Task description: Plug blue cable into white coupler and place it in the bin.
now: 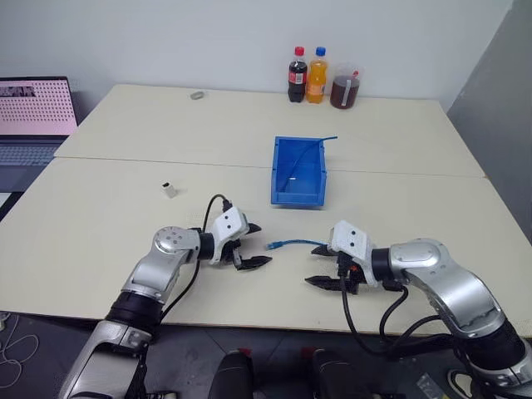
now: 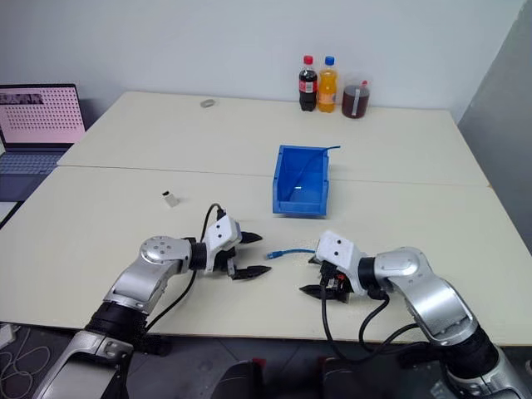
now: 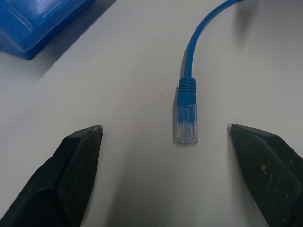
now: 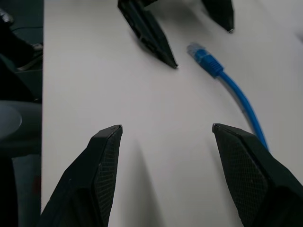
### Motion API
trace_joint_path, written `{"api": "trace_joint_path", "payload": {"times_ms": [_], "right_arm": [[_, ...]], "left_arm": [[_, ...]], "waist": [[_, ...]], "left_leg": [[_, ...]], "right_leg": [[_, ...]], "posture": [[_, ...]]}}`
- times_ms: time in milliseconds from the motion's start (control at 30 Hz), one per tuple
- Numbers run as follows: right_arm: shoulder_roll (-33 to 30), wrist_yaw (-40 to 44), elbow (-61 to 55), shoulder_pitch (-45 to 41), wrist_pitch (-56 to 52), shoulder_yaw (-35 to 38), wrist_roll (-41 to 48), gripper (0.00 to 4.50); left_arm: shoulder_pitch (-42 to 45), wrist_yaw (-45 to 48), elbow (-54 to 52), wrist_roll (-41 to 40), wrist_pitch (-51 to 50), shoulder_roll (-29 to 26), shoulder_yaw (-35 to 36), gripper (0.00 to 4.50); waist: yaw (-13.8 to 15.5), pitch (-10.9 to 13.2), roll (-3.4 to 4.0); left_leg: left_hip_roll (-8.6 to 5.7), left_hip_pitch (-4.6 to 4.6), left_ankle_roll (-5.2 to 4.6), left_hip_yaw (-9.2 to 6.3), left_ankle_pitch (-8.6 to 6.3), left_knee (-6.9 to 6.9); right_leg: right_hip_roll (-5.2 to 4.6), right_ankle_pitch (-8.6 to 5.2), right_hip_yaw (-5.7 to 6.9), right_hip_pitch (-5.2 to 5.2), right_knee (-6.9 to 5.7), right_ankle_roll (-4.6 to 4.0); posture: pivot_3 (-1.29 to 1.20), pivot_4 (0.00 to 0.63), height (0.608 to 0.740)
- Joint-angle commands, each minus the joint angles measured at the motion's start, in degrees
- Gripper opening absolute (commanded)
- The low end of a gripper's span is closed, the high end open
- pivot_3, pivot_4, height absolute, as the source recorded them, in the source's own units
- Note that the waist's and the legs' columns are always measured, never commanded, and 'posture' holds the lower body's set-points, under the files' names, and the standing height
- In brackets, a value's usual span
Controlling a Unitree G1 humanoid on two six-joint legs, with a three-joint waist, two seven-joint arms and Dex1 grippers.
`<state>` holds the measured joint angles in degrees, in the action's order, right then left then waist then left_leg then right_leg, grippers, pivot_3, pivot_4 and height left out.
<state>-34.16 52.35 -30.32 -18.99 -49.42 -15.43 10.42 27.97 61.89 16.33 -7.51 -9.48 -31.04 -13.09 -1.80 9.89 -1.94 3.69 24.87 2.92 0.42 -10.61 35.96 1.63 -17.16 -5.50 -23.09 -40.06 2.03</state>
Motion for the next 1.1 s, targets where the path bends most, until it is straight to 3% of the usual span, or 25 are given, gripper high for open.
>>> {"api": "trace_joint_path", "payload": {"times_ms": [33, 100, 133, 467, 700, 800, 1000, 1100], "right_arm": [[0.5, -3.2, -3.6, 0.8, -1.8, 2.1, 1.8, 3.28], [0.7, -4.3, -4.3, 1.3, -2.4, 2.6, 2.3, 3.28], [0.6, -4.8, -4.5, 1.4, -2.5, 2.8, 2.6, 3.28], [2.3, -8.8, -6.2, 4.1, 0.2, 7.2, 6.8, 3.28], [3.6, -9.0, -5.9, 9.0, 11.6, 8.6, 7.5, 3.28], [3.9, -9.7, -5.5, 11.3, 15.9, 8.3, 6.5, 3.28], [7.6, -11.7, -6.7, 12.3, 10.1, 8.6, 13.1, 3.28], [13.0, -16.1, -7.7, 14.0, 9.1, 9.5, 16.6, 3.28]], "left_arm": [[0.6, 0.9, 1.6, 2.0, 1.0, 1.1, -2.3, 4.15], [0.7, 0.9, 2.2, 2.6, 1.2, 1.2, -2.5, 3.92], [0.8, 1.0, 2.4, 2.8, 1.3, 1.3, -2.5, 3.55], [1.3, 0.4, 5.6, 4.4, 1.4, 1.2, -3.5, 1.68], [1.6, 2.6, 2.9, 1.4, 0.6, 1.7, -2.8, 0.33], [2.8, 4.1, 0.1, -0.7, -1.2, 1.7, -1.7, 0.26], [7.1, 5.3, -3.5, -6.9, -8.0, 3.4, 1.8, 0.26], [10.5, 6.4, -5.0, -11.2, -14.1, 4.1, 3.7, 0.26]], "waist": [[0.0, 0.0, 0.0], [0.1, 0.0, -0.02], [0.1, 0.0, -0.02], [0.0, -0.1, 0.0], [-0.1, -0.1, 0.01], [-0.1, -0.1, 0.01], [-0.1, -0.1, -0.03], [-0.1, -0.1, -0.02]], "left_leg": [[-0.01, 0.0, 0.0, 0.01, 0.0, 0.0], [-0.01, 0.0, 0.0, 0.0, 0.0, 0.01], [-0.02, 0.0, 0.0, 0.0, 0.0, 0.01], [-0.02, -0.1, -0.01, -0.07, 0.0, 0.04], [-0.01, -0.26, -0.01, -0.15, 0.0, 0.04], [-0.01, -0.27, -0.01, -0.14, 0.0, 0.04], [-0.01, -0.15, 0.0, -0.18, 0.0, 0.04], [-0.01, -0.16, 0.0, -0.19, 0.0, 0.04]], "right_leg": [[0.0, 0.0, -0.01, 0.0, 0.0, 0.01], [0.0, 0.01, -0.02, 0.02, 0.01, 0.02], [0.0, 0.01, -0.01, 0.03, 0.02, 0.03], [0.0, 0.04, 0.01, 0.2, 0.03, 0.08], [0.01, 0.03, 0.07, 0.44, 0.09, 0.08], [0.01, 0.03, 0.07, 0.45, 0.11, 0.09], [0.01, 0.03, 0.11, 0.39, 0.12, 0.08], [0.01, 0.03, 0.11, 0.39, 0.13, 0.08]], "posture": [[0.0, 0.15, 0.74], [0.0, 0.15, 0.74], [0.0, 0.15, 0.74], [0.0, 0.15, 0.74], [0.0, 0.15, 0.74], [0.0, 0.15, 0.74], [0.0, 0.15, 0.74], [0.0, 0.15, 0.74]]}}
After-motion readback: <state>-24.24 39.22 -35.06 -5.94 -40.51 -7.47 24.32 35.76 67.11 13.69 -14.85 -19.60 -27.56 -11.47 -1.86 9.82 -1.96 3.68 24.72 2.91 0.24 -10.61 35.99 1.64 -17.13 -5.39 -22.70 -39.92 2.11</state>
